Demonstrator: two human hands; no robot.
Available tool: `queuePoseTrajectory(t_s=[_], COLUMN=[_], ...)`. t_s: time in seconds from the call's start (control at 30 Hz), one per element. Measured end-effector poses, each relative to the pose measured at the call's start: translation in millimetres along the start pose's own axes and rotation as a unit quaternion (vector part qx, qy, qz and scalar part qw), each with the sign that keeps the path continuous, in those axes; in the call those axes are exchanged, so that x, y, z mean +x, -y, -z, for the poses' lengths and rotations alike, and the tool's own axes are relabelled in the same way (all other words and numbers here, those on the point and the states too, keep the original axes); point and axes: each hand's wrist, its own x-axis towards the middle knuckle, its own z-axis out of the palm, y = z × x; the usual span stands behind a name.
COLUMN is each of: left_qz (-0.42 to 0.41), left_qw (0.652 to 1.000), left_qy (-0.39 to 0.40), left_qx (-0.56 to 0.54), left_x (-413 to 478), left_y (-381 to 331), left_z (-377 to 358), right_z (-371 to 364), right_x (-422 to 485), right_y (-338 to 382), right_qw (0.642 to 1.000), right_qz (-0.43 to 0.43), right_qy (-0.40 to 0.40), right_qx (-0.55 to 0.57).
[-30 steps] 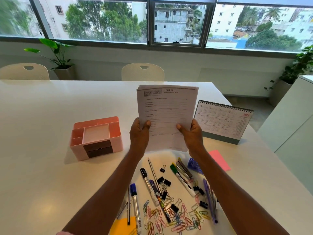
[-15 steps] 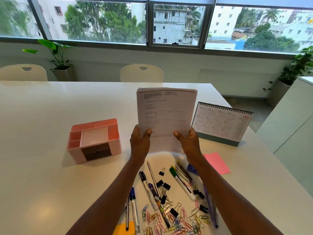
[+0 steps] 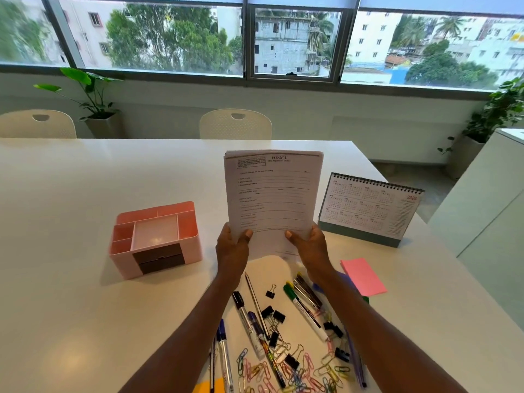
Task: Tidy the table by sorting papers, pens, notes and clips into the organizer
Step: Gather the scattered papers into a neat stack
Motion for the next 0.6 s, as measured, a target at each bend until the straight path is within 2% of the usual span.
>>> queuePoseTrajectory(t_s=[0.13, 0.33, 0.43, 0.6], left_qz=[0.014, 0.022, 0.027, 0.068], left_qw=[1.0, 0.999, 0.999, 0.996], left_qy=[0.006, -0.016, -0.028, -0.016], left_qx=[0.01, 0.029, 0.022, 0.058], left_x=[3.8, 25.8, 35.8, 52.4], left_y=[5.5, -7.2, -13.4, -17.1], left_z=[0.2, 2.0, 5.1, 7.5], right_z=[-0.1, 3.9, 11.4, 18.8], right_x=[4.4, 14.0, 16.2, 15.5], right_y=[-7.4, 12.6, 16.5, 17.3], right_qw=[0.998, 0.993, 0.986, 0.987], right_qz=[-0.025, -0.01, -0.026, -0.053], right_qy=[0.001, 0.026, 0.006, -0.025], right_qx=[-0.05, -0.118, -0.165, -0.152])
